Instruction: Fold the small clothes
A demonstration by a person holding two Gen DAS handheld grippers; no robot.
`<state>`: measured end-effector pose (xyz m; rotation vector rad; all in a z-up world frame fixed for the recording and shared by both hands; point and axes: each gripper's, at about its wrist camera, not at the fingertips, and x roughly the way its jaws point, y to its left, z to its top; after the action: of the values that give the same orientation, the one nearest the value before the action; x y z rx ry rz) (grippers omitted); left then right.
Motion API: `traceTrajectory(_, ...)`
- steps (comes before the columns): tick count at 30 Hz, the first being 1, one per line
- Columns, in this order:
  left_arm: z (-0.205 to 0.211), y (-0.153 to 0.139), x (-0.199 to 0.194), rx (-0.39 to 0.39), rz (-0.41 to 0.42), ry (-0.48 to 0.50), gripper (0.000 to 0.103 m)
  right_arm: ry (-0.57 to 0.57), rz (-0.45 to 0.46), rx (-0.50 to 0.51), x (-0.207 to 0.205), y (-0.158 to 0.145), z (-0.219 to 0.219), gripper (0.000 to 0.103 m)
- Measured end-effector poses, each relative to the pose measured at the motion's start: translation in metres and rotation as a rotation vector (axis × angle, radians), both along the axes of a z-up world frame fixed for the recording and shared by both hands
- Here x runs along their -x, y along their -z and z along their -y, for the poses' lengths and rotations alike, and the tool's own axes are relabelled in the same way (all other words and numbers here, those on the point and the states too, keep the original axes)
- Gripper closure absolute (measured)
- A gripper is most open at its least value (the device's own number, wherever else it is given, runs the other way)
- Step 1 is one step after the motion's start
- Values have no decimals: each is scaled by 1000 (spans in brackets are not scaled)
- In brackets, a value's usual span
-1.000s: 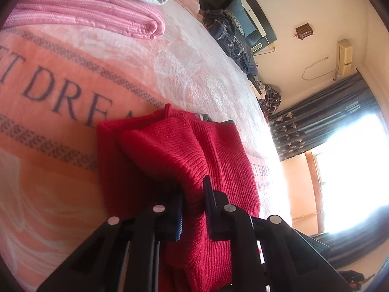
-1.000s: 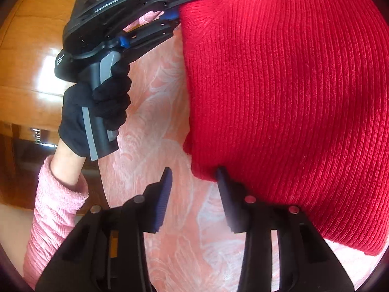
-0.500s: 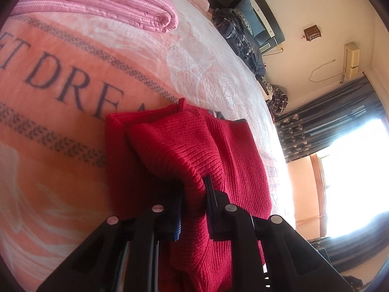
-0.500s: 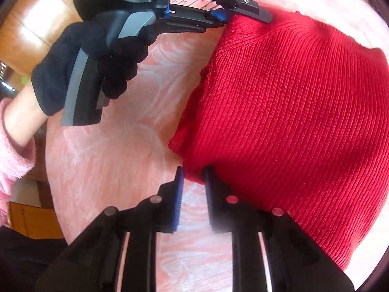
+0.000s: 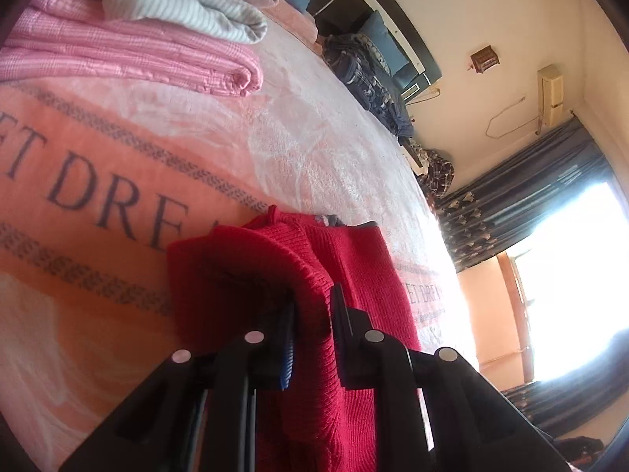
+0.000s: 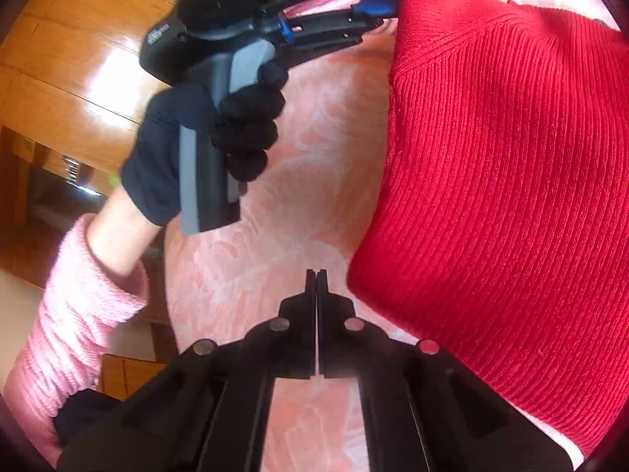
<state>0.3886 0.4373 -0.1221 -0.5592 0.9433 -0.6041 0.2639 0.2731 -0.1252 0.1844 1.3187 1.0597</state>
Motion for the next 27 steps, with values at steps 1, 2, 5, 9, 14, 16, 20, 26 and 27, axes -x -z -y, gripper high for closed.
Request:
traceTrajectory(1, 1, 7, 0, -22, -18, -2, 88, -2, 1, 11, 1, 4, -2, 103)
traceTrajectory(2, 1, 14, 0, -39, -37, -5, 88, -2, -19, 9, 2, 8, -2, 103)
traceTrajectory(5, -2, 35, 2, -61, -74, -6, 84, -21, -12, 14, 3, 3, 7, 99)
traceTrajectory(9, -14, 45, 6, -21, -89, -15, 77, -13, -12, -21, 2, -12, 35, 97)
traceTrajectory(14, -25, 37, 14, -35, -69, -42, 68, 82, 69, 38, -15, -30, 94, 83)
traceTrajectory(16, -33, 27, 18, -56, -33, -76, 68, 142, 63, 33, -24, -30, 120, 83)
traceTrajectory(20, -41, 17, 14, -47, -31, -137, 59, 246, 79, 49, -38, -24, 161, 83)
traceTrajectory(26, -21, 30, -5, 18, -105, -141, 56, 318, 58, 31, -51, -14, 187, 83)
traceTrajectory(27, -15, 29, -6, 7, -100, -135, 56, 318, 56, 33, -51, -13, 187, 83)
